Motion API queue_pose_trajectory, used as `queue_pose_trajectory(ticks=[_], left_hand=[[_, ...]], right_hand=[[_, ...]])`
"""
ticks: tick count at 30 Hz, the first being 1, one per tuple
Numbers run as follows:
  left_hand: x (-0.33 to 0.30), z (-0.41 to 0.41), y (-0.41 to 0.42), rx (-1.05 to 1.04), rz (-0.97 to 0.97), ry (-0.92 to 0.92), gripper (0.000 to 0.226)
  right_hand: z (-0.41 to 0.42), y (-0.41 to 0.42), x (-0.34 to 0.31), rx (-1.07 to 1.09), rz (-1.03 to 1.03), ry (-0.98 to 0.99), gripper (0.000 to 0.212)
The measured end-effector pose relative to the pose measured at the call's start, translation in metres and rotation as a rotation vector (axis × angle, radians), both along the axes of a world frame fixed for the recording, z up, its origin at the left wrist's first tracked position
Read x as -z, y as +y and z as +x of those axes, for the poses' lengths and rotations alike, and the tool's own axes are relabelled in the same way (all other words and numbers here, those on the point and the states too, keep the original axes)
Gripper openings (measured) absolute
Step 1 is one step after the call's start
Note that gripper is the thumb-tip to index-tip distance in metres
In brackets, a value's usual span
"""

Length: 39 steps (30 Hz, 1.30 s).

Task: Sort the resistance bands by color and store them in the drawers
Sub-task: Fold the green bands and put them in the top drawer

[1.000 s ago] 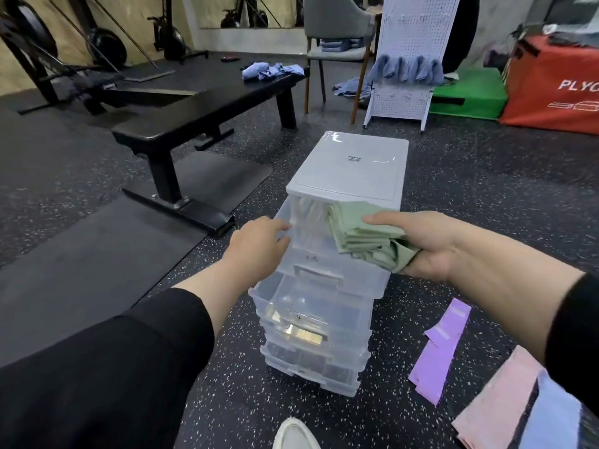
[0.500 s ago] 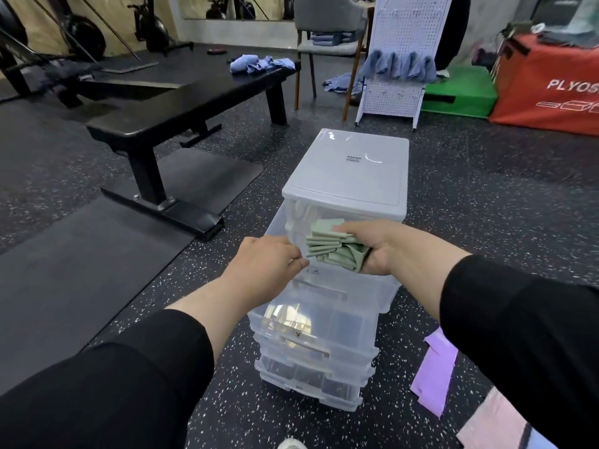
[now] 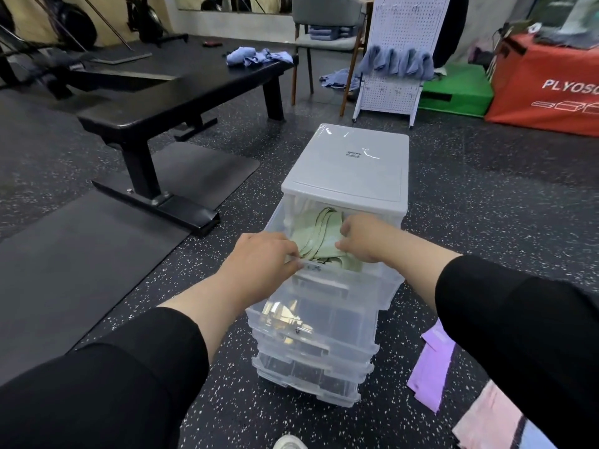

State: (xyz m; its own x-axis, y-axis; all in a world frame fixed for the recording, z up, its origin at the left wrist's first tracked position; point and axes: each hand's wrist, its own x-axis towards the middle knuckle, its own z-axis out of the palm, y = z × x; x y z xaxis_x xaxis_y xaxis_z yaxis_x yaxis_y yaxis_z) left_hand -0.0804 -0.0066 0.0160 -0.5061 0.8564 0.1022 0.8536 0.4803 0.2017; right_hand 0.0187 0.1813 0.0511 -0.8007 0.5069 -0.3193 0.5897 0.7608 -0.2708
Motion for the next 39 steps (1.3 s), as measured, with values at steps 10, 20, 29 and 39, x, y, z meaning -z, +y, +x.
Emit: queue_pose_trajectory(ticks=[10, 20, 29, 39], left_hand=[[-0.004, -0.004, -0.007, -0.019, 0.048, 0.001, 0.031], [-0.009, 0.0, -0.017, -0.449, -0.026, -0.325, 0.11], [0.004, 0.02, -0.005, -0.679, 0.418, -1.13, 0.062], [-0.005, 0.02, 0.037, -0.647, 0.54, -1.308, 0.042]], right_hand=[[0.026, 0.002, 0.004, -0.09, -0.007, 0.275, 0.035], [0.129, -0.009, 0.04, 0.336, -0.082, 0.684, 0.064], [0.122, -0.016, 0.059, 0.426, -0.158, 0.556, 0.046], [0.089, 0.012, 0.063, 0.709, -0.423, 0.72, 0.041]])
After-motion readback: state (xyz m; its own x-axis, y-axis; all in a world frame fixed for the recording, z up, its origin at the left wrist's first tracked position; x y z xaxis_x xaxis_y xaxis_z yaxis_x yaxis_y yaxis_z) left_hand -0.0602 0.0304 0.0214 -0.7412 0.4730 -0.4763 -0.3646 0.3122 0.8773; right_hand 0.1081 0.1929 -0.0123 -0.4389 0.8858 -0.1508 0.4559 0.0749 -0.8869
